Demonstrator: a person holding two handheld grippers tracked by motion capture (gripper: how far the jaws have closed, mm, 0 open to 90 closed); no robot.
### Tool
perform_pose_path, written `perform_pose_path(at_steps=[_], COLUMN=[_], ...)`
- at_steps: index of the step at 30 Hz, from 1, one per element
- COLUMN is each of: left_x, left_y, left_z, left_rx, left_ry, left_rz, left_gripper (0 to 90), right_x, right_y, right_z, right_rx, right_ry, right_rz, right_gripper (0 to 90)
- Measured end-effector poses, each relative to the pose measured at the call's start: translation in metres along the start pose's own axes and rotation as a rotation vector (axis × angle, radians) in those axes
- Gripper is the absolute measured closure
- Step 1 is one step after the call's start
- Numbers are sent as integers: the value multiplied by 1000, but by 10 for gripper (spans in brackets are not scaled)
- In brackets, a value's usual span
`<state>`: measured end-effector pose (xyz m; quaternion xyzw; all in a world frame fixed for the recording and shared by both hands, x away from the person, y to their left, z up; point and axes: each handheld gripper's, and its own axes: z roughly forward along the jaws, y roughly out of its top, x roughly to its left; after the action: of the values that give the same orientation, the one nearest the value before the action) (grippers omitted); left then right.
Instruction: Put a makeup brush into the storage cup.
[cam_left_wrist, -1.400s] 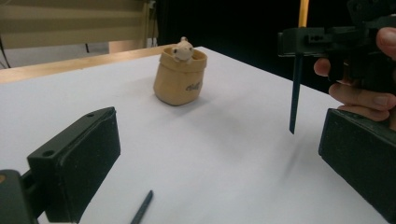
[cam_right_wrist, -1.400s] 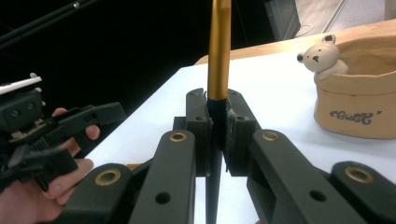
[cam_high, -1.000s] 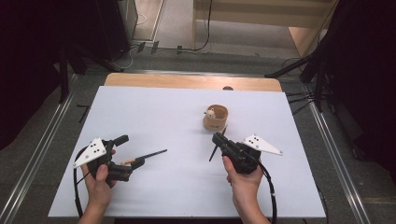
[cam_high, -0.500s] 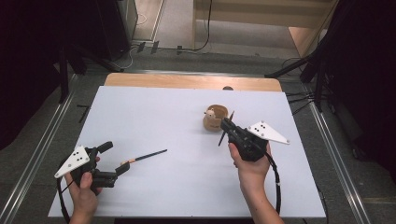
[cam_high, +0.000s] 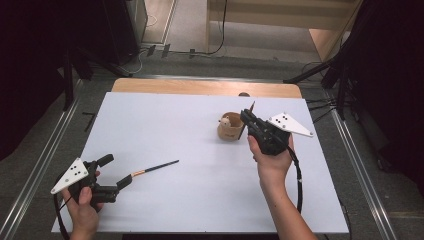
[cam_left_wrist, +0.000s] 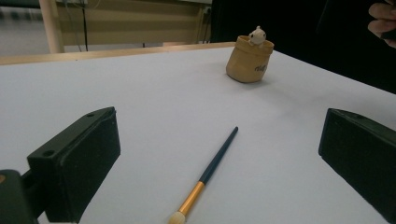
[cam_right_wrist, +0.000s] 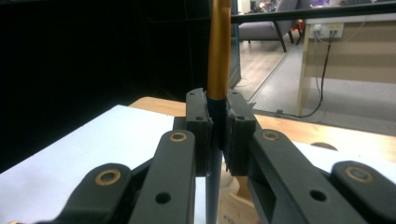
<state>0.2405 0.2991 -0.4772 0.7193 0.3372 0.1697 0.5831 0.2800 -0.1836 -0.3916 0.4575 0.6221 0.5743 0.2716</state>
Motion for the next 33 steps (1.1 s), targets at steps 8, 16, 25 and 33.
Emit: perform_pose_path(at_steps=[8, 16, 25, 33], left_x=[-1, -1, 1, 1], left_y=[-1, -1, -2, -2], left_z=[2, 2, 1, 2], left_rx=[3, 4, 3, 5], left_ry=[-5, -6, -5, -5], left_rz=[0, -1, -4, -3], left_gripper=[0, 0, 0, 0], right_x=[-8, -15, -21, -29], right_y=[5, 12, 13, 6], right_z=[10, 19, 34, 46], right_rx=[-24, -49, -64, -67], right_ry=[-14, -31, -36, -11], right_rz=[-25, -47, -66, -65], right_gripper=[843, 842, 842, 841])
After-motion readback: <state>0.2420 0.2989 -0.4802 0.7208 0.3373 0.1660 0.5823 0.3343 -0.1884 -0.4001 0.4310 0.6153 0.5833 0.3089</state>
